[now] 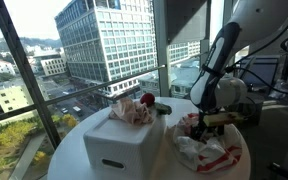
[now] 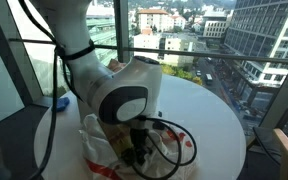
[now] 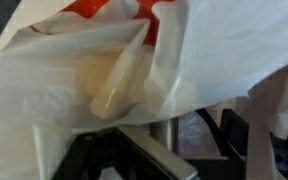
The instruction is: Remove the contents of the plastic bag and put them on the white basket
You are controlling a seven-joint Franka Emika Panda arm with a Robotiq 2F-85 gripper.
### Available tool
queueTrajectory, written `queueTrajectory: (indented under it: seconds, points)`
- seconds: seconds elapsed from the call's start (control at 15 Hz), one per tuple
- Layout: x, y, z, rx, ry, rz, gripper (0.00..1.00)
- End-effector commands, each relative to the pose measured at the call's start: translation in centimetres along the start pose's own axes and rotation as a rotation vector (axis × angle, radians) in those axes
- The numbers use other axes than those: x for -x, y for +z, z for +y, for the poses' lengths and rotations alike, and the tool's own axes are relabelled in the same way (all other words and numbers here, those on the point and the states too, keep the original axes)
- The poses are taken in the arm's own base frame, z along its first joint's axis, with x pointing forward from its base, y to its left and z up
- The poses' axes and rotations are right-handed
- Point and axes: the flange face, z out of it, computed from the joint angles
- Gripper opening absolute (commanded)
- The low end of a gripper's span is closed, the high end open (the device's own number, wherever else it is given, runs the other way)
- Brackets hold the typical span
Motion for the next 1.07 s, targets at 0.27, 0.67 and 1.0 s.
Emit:
queueTrajectory:
  seconds: [0.27,0.67,1.0]
  points:
    - [0.7,-1.4,-2.1,0.005,-0.041,0.070,0.27]
    - [1.6,-4.7,-3.7,0.065,-0.023,0.067,0.08]
    - [4.0,-12.8,-5.6,0.171,-0.047,0.044,0.07]
